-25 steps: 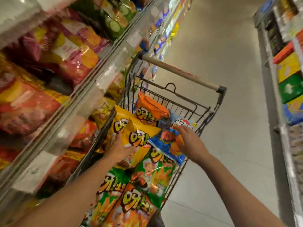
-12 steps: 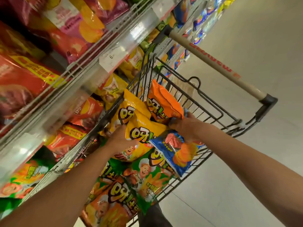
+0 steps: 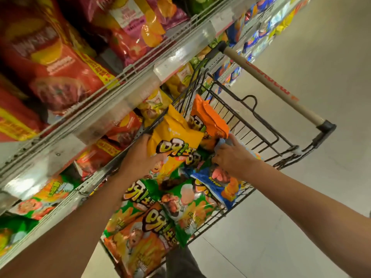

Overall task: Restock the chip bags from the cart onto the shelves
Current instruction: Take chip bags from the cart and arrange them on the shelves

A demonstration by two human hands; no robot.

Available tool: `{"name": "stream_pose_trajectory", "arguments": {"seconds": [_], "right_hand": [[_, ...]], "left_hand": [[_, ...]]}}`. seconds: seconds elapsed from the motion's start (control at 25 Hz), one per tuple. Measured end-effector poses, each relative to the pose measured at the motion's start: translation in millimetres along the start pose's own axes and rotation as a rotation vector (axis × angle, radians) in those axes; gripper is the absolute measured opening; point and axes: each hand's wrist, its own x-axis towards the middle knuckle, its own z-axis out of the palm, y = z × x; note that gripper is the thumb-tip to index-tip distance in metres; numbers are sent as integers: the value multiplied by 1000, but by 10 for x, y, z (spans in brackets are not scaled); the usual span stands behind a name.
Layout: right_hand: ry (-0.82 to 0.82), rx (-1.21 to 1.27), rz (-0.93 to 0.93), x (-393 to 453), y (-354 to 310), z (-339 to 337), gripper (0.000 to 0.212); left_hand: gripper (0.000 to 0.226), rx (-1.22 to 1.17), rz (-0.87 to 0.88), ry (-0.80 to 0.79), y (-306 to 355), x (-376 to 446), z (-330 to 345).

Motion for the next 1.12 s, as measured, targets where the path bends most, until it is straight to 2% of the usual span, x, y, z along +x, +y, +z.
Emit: {"name": "stream_pose_trajectory", "arguments": {"seconds": [0.12,0.2,0.32,0.4,0.48,0.56,0.6,0.64,0.72,0.8,0.88,1.04,1.12], "right_hand": [[121,-84,-56,-77,-416,-253,38],[203,-101,-110,-64,-793,-420,39],[381,44,-155,27,-1383,-478,54],[554,322,29,72,-1622,-388,76],[632,796,416,90,-1733,-234,85],[485,1397,785,90,-1784,-109,103],[370,1607,906,91,-1796,-51,111],[286,1765,953,88,-1813,0,111],[222,1983,876,75,-1839,61,82],[191,2029,822,46,-1891,100,60],[236,2134,812,-1,-1968,122,57],[302,2330,661,-184,-2067,38,64],[334,2360,528,-306,-2071,-13,58]], "left_hand": [[68,-104,29,80,-53,-211,-242],[69,-160,25,57,-142,-399,-373],[59,-262,-6,56,-369,-695,-472],[56,-317,-54,108,-543,-870,-494],[53,-325,-88,86,-699,-1032,-492],[52,-315,-101,43,-819,-1177,-463],[51,-319,-105,41,-858,-1222,-452],[50,-319,-110,46,-880,-1262,-455],[52,-315,-126,50,-876,-1338,-496],[65,-328,-133,42,-871,-1403,-548],[72,-317,-127,45,-870,-1483,-596],[41,-383,-97,75,-841,-1666,-697],[36,-439,-105,111,-788,-1799,-756]]}}
